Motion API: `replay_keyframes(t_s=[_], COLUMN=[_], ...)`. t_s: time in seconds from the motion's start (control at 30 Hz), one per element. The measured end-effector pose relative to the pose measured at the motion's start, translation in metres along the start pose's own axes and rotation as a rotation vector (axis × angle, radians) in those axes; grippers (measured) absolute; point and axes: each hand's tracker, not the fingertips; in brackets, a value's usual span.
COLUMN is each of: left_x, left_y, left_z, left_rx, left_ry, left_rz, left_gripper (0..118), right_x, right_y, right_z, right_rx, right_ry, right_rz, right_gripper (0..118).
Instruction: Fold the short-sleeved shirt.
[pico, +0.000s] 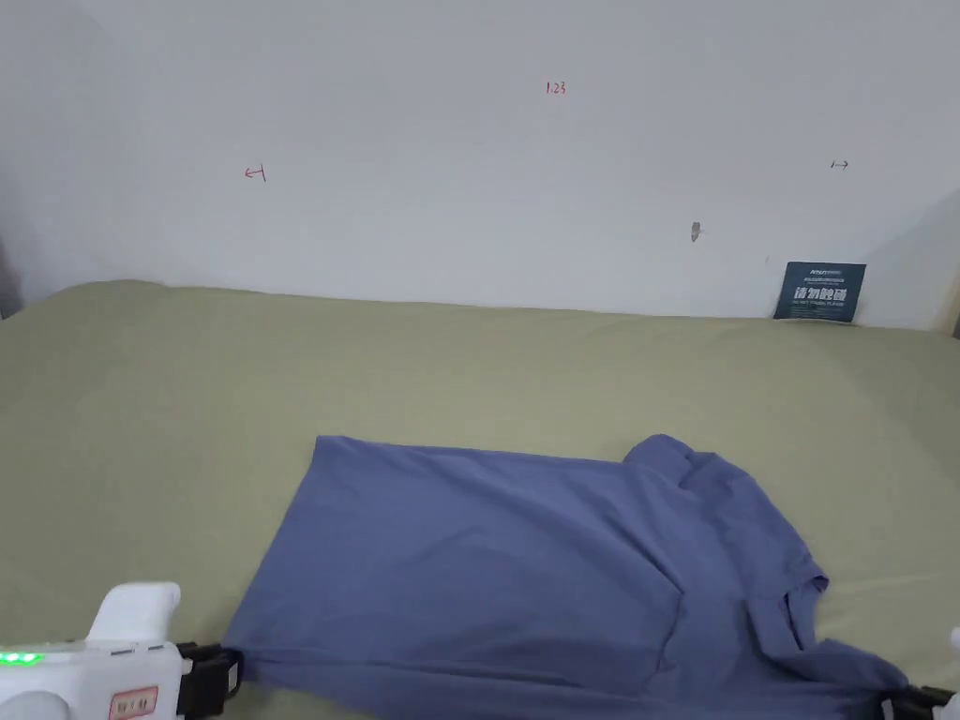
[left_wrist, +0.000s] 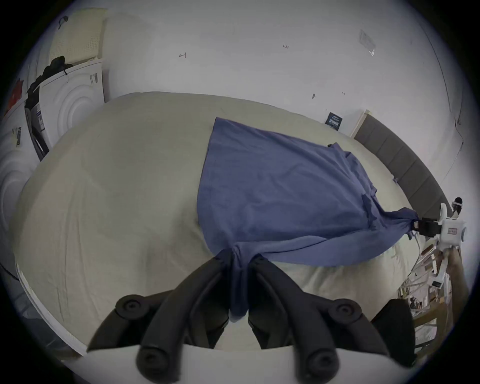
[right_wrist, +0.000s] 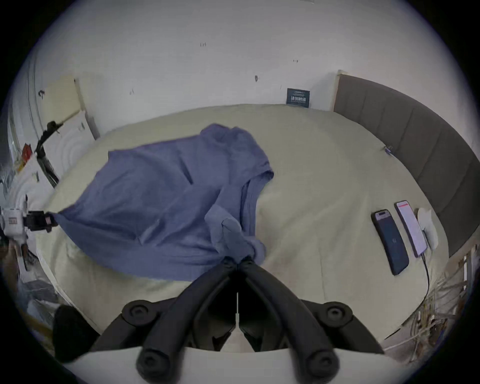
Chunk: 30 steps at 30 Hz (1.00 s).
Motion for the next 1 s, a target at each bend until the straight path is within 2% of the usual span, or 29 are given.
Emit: replay_keyframes(t_s=[0.17, 0.27, 0.37, 0.6, 0.63, 0.67, 0.7, 0.73, 0.77, 0.8, 0.83, 0.93, 0.97, 1.0], left_x=[0.000, -0.003, -0.002, 0.003, 0.003, 0.000, -0.001, -0.004, -0.006, -0.008, -0.010, -0.008, -0.005, -0.002], left_y=[0.049, 0.084, 0.114, 0.148, 0.146, 0.145, 0.144, 0.142, 0.138, 0.134, 0.130, 0.120, 0.116, 0.113], left_z=[0.001, -0.012, -0.038, -0.106, -0.112, -0.118, -0.122, -0.125, -0.122, -0.117, -0.110, -0.082, -0.074, -0.066], left_rx=[0.000, -0.060, -0.153, -0.195, -0.191, -0.188, -0.188, -0.198, -0.203, -0.192, -0.171, -0.093, -0.067, -0.039], left_ry=[-0.025, -0.038, -0.016, 0.043, 0.039, 0.034, 0.070, 0.114, 0.117, 0.110, 0.106, 0.091, 0.088, 0.090], left_rz=[0.015, 0.017, -0.006, -0.036, -0.016, 0.003, 0.030, 0.054, 0.076, 0.094, 0.113, 0.099, 0.079, 0.053], left_gripper=[13, 13, 13, 14, 22, 56, 75, 79, 79, 79, 79, 75, 64, 47], right_x=[0.006, 0.007, 0.009, -0.001, -0.001, 0.003, 0.004, 0.006, 0.006, 0.012, 0.012, 0.009, 0.006, 0.003], right_y=[0.043, 0.074, 0.100, 0.128, 0.129, 0.130, 0.130, 0.130, 0.129, 0.129, 0.128, 0.123, 0.122, 0.122], right_z=[-0.009, -0.021, -0.048, -0.113, -0.120, -0.125, -0.130, -0.133, -0.132, -0.133, -0.127, -0.105, -0.098, -0.090], right_rx=[0.010, -0.019, -0.066, -0.143, -0.144, -0.143, -0.155, -0.177, -0.179, -0.177, -0.161, -0.098, -0.083, -0.071], right_ry=[0.017, 0.006, -0.004, -0.068, -0.069, -0.062, -0.057, -0.047, -0.053, -0.060, -0.070, -0.112, -0.129, -0.140], right_rz=[-0.021, -0.024, -0.046, -0.061, -0.097, -0.138, -0.169, -0.192, -0.188, -0.183, -0.165, -0.070, -0.049, -0.028], right_gripper=[0, 0, 0, 0, 0, 0, 5, 18, 38, 49, 52, 52, 52, 50])
